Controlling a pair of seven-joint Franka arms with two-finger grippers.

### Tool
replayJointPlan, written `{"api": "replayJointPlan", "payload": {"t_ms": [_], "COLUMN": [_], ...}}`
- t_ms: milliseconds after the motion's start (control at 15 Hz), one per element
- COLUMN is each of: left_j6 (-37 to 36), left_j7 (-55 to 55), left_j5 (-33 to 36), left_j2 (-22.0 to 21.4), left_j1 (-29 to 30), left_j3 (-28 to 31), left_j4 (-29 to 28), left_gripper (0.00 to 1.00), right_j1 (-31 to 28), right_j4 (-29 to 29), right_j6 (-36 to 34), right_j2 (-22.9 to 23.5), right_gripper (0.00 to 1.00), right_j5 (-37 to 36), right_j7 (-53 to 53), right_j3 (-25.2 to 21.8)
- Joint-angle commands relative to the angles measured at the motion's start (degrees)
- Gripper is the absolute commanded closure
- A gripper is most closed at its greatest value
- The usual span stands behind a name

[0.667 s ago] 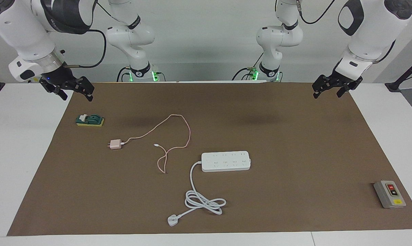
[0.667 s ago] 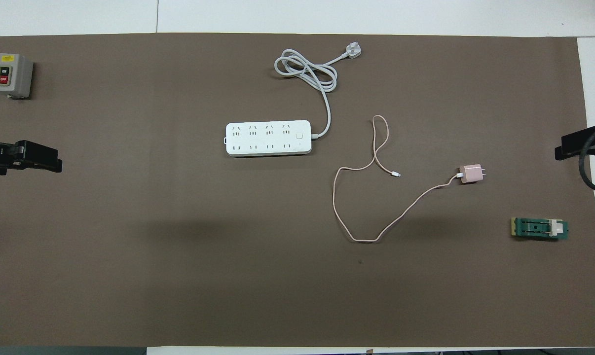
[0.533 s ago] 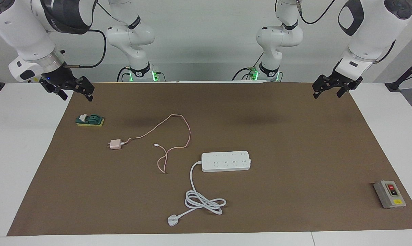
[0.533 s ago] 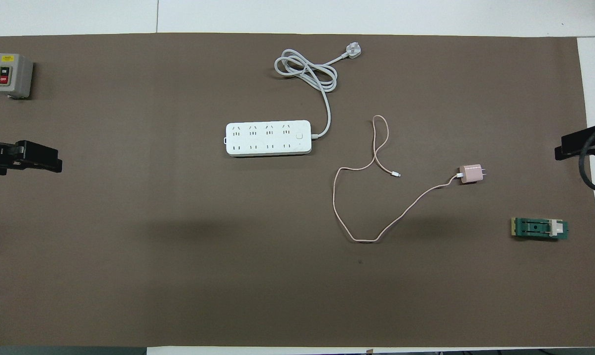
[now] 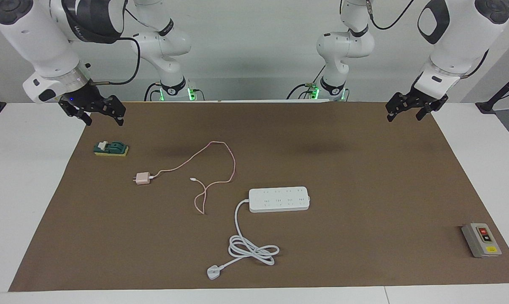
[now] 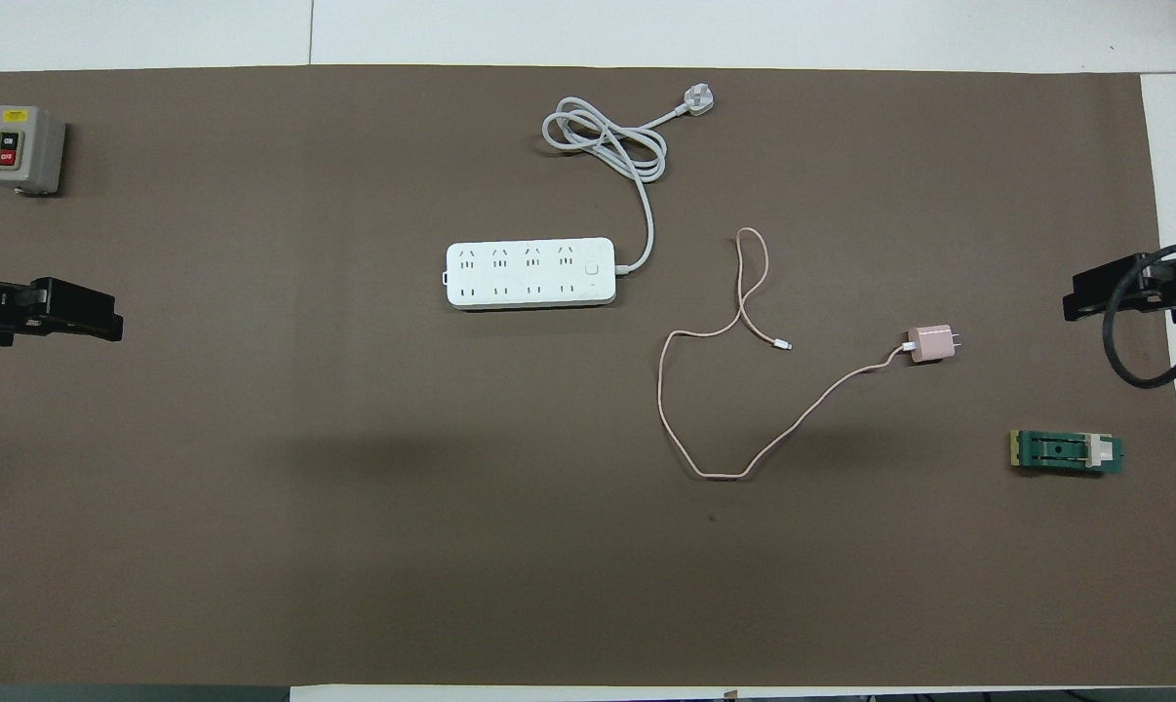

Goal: Plug charger into power strip

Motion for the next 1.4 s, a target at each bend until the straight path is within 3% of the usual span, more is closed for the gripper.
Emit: {"api": "replayJointPlan", "payload": {"t_ms": [0,267,800,1333], "left_j6": [0.5,0.5,0.3,0.3], "left_j7": [0.6,0.6,0.5,0.6], "left_j5": [-0.4,-0.4,-0.4,-0.4], "left_j2": [-1.4,-1.4,-1.4,-1.4], "left_j1": [0.1,0.1,0.3,0.1], "left_j3": [0.1,0.1,0.4,0.3], "left_j4": [-1.4,-1.4,-1.4,-1.4], "left_gripper": [0.0,0.0,0.0,0.0], "right_j1": [0.0,-0.3,-2.6,-8.2], "right_j4": [-0.6,-1.1,-5.0,-5.3], "right_j6": [0.7,2.6,1.7,5.4], "right_j2": [-0.4,-0.5,0.1,8.4], "right_gripper": [0.0,0.0,0.0,0.0], "right_j5": [0.1,0.9,10.1,22.0], "right_j7": [0.4,3.9,48.7,64.9], "right_j3": [0.3,0.0,-0.1,-0.2]}}
